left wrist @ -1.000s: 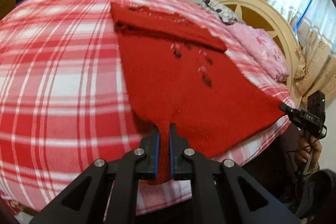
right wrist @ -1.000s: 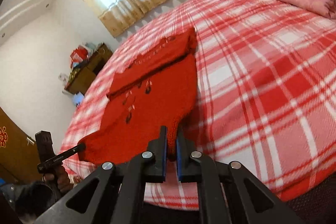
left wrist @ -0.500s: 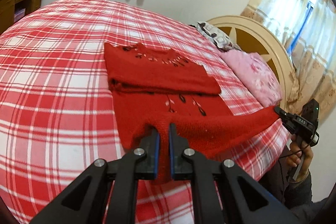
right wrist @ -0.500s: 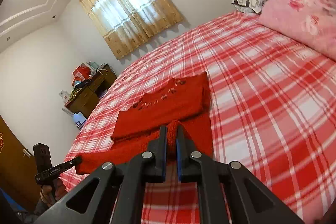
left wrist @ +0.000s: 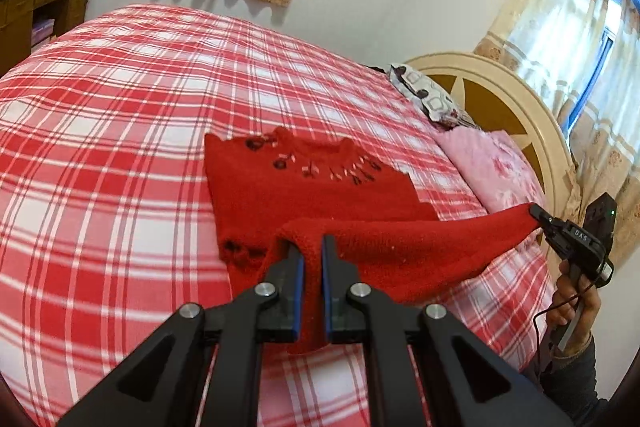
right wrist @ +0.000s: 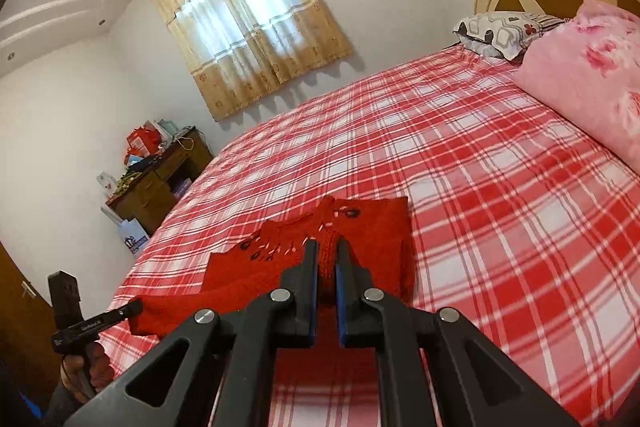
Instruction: Fold small clothes
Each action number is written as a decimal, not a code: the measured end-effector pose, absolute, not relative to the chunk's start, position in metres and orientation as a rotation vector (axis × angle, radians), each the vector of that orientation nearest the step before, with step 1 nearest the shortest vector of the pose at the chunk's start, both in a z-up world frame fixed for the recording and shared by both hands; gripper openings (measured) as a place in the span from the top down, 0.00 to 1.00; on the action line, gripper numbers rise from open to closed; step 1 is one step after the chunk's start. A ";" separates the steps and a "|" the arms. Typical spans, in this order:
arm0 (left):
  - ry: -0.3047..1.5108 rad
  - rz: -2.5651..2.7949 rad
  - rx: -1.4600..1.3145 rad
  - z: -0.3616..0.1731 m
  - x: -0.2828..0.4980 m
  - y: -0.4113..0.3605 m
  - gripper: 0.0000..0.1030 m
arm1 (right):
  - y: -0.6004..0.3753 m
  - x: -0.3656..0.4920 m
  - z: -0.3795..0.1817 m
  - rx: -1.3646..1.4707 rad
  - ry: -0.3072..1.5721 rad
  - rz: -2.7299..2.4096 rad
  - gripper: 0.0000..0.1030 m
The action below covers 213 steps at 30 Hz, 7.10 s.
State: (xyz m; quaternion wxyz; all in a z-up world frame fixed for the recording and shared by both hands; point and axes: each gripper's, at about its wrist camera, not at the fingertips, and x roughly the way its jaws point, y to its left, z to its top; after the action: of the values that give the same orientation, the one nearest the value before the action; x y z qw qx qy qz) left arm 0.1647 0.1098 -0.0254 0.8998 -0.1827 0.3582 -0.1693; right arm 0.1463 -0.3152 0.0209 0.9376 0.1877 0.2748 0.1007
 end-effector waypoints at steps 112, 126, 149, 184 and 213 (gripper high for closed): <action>0.792 -0.127 -0.037 -0.107 0.326 0.083 0.95 | -0.264 0.391 -0.108 0.060 0.910 0.118 0.56; 0.741 -0.111 -0.067 -0.092 0.327 0.091 0.94 | -0.265 0.393 -0.094 -0.014 0.816 -0.017 0.98; 0.775 -0.063 0.018 -0.113 0.275 0.099 0.34 | -0.260 0.308 -0.113 0.116 0.899 0.134 0.46; 0.909 -0.195 -0.378 -0.119 0.293 0.154 0.23 | 0.029 0.175 -0.139 -0.622 0.635 0.409 0.38; 0.860 -0.204 -0.221 -0.124 0.322 0.124 0.69 | 0.032 0.150 -0.132 -0.644 0.592 0.424 0.88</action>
State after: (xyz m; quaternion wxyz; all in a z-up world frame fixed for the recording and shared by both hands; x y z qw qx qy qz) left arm 0.3223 0.1244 -0.1242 0.8981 -0.1067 0.4151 -0.0987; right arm 0.1500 0.0320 -0.1322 0.8842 -0.3094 0.2845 0.2037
